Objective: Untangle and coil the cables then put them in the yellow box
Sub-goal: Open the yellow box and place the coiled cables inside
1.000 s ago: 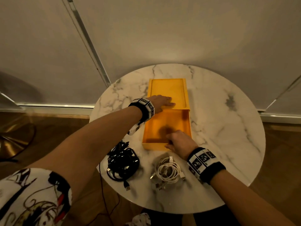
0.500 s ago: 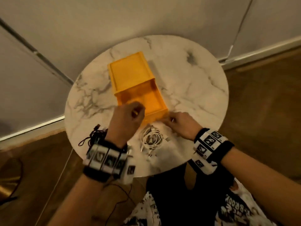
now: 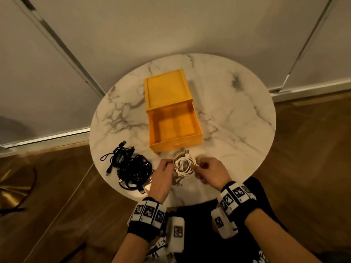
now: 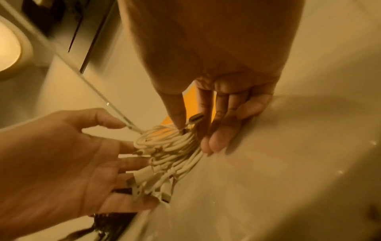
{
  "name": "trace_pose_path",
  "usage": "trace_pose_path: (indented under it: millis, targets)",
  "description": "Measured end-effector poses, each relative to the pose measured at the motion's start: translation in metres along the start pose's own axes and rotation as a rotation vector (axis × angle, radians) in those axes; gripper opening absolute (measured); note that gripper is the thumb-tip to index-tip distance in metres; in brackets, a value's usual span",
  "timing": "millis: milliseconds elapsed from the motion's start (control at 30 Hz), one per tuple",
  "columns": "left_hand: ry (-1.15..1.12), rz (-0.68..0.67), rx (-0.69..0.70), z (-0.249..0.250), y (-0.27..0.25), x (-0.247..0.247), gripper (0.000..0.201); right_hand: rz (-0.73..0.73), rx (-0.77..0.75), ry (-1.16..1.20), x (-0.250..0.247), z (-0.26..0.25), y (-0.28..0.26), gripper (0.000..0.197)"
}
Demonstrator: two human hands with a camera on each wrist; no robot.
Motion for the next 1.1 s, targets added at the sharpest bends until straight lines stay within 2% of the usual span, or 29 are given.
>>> trace_pose_path:
  millis: [67,200,333,433,567,633,700,767,933,1100]
  targets:
    - [-0.056,0.002,-0.044,0.005,0.004,0.002,0.022,0.022,0.02,0.067,0.0,0.004,0.001,0.032]
    - [0.098,0.04,-0.025,0.007,0.021,-0.002,0.042,0.065,-0.012,0.034,0.003,0.003,0.001,0.032]
    - [0.329,-0.065,-0.064,0.008,0.029,0.006,0.066,0.075,-0.003,0.066,0.004,0.004,-0.002,0.032]
    - [0.424,-0.103,-0.047,0.008,0.035,0.01,0.047,0.071,0.016,0.122,0.002,0.002,-0.005,0.029]
    - [0.415,-0.09,-0.006,0.004,0.036,0.01,0.036,0.048,0.026,0.16,-0.001,0.002,-0.006,0.021]
    - [0.388,-0.097,0.029,-0.003,0.034,0.01,0.035,0.046,0.029,0.18,-0.001,0.001,-0.008,0.019]
    - [0.295,-0.105,0.062,-0.008,0.031,0.01,0.043,0.045,0.028,0.189,-0.002,0.001,-0.009,0.018]
    - [0.183,-0.092,0.073,-0.014,0.029,0.008,0.049,0.042,0.026,0.177,-0.003,0.001,-0.01,0.02]
    - [0.056,-0.065,0.126,-0.017,0.023,0.009,0.023,0.017,-0.003,0.2,-0.004,0.002,-0.012,0.025]
    - [0.066,-0.161,0.137,-0.001,0.024,0.004,0.017,-0.037,0.028,0.368,-0.01,0.001,-0.009,0.04]
Point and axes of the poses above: each hand's wrist, its own y-axis towards the middle knuckle, its own x-axis out of the palm, z = x × y, the point moved 1 cm from there along y, towards the middle knuckle, and after that the axes turned 13 degrees about -y, right-handed, at the moved point
